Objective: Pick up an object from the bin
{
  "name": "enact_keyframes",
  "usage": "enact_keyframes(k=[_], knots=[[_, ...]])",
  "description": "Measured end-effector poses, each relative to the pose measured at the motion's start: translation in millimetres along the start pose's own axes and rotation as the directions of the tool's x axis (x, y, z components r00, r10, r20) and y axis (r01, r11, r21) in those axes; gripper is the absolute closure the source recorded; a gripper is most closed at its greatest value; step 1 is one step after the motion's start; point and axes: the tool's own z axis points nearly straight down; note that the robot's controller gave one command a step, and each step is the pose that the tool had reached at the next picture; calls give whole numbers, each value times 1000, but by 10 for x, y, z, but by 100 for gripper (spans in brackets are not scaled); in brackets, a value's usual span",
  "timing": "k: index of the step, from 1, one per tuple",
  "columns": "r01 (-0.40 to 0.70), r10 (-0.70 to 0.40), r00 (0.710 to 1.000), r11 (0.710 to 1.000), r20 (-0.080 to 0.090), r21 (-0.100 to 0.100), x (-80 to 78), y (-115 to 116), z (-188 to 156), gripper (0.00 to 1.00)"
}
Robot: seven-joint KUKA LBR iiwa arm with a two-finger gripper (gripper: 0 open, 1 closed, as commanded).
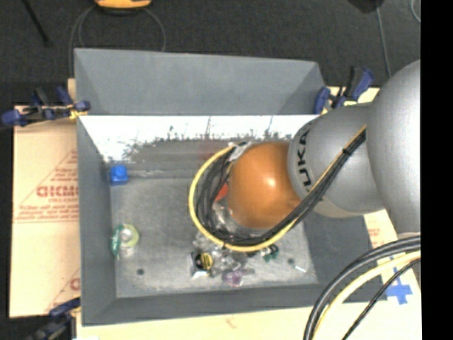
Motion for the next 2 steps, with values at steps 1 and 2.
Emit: enact_keyframes(k=[1,2], knots=[[10,-10,1000,1000,3,0,10,186,-365,100],[17,-17,1000,1000,0,-1,-90,-76,-35,100]])
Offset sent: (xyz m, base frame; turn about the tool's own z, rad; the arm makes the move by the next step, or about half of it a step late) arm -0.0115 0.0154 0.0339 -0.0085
